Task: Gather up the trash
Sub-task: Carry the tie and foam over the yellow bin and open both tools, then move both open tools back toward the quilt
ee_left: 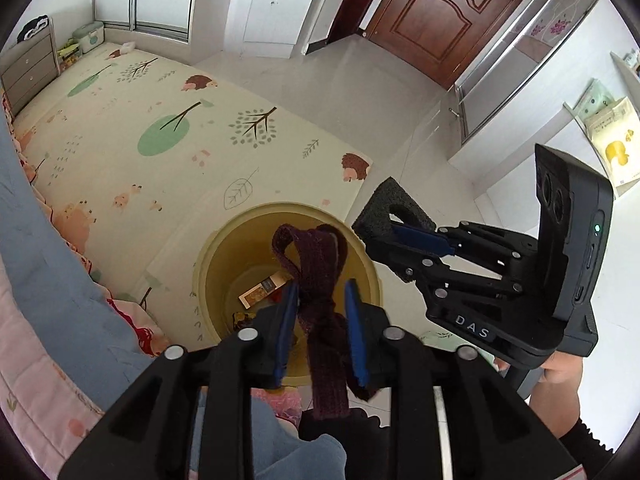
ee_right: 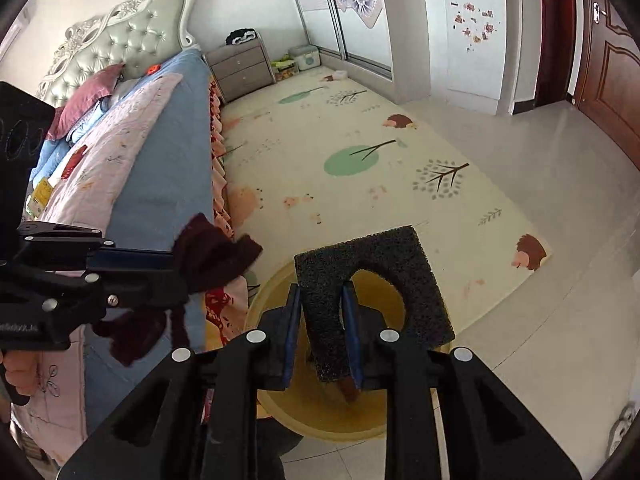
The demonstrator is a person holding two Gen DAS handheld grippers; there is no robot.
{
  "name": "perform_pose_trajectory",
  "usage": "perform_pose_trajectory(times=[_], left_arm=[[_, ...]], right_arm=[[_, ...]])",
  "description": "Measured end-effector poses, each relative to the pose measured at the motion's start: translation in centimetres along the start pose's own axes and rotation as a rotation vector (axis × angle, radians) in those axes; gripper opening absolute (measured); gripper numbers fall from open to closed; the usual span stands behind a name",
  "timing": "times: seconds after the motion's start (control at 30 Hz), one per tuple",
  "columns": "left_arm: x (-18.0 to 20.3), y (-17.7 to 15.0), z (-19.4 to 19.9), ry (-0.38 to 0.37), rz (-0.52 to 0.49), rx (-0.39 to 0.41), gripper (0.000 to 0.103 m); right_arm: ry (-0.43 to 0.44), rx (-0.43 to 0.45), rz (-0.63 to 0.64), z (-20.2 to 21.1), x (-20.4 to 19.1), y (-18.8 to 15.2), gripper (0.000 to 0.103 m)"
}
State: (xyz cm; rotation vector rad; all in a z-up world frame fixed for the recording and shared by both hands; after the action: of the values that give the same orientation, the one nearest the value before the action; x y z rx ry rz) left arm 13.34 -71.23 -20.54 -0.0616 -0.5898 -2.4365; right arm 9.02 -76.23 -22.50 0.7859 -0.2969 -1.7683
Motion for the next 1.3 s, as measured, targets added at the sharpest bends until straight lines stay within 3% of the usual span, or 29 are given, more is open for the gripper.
perform_pose_trajectory(times=[0.03, 0.07, 0.17, 0.37, 0.77, 1.03, 1.3], left_arm=[[0.0, 0.0, -0.5, 0.007, 0.001, -0.012, 0.069], [-0.1, -0.1, -0.6, 0.018, 0.001, -0.016, 0.081], [0.0, -0.2, -0.6, 0.001, -0.003, -0.024, 0.086], [-0.1, -0.4, -0.8, -0.004, 0.009, -0.035, 0.086], [0.4, -1.4, 3.7, 0.047, -0.040, 0.068, 0.086], [-1.6, -3.6, 9.5, 0.118, -0.051, 0.171, 0.086], [-7.1, -7.5, 14.6, 0.190, 0.025, 0.226, 0.086]], right_arm=[[-0.004, -0.015, -0.005, -0.5, 0.5, -0.2, 0.037], [-0.016, -0.025, -0.010, -0.9, 1.1, -0.3, 0.042], [-0.029, -0.042, -0.043, -1.6, 2.3, -0.7, 0.042], [-0.005, -0.029, -0.072, -1.0, 2.3, -1.6, 0.042], [0.023, 0.038, -0.062, 2.6, -0.3, -0.1, 0.042], [0.037, 0.069, 0.025, 4.6, -5.6, 1.6, 0.042], [0.117, 0.061, 0.171, 4.2, -15.1, 2.7, 0.042]])
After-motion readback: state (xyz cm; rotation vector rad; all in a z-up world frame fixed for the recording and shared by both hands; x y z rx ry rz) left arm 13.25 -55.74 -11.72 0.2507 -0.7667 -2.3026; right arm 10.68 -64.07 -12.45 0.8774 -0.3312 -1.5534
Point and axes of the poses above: each gripper's, at about its wrist camera, not at the fingertips, and z roughly against the way its jaws point, x to its right, y to its top, the point moved 10 cm from there along -z, roughly the way its jaws point, and after that the axes turned 9 degrees about y, right-handed, at the moved point
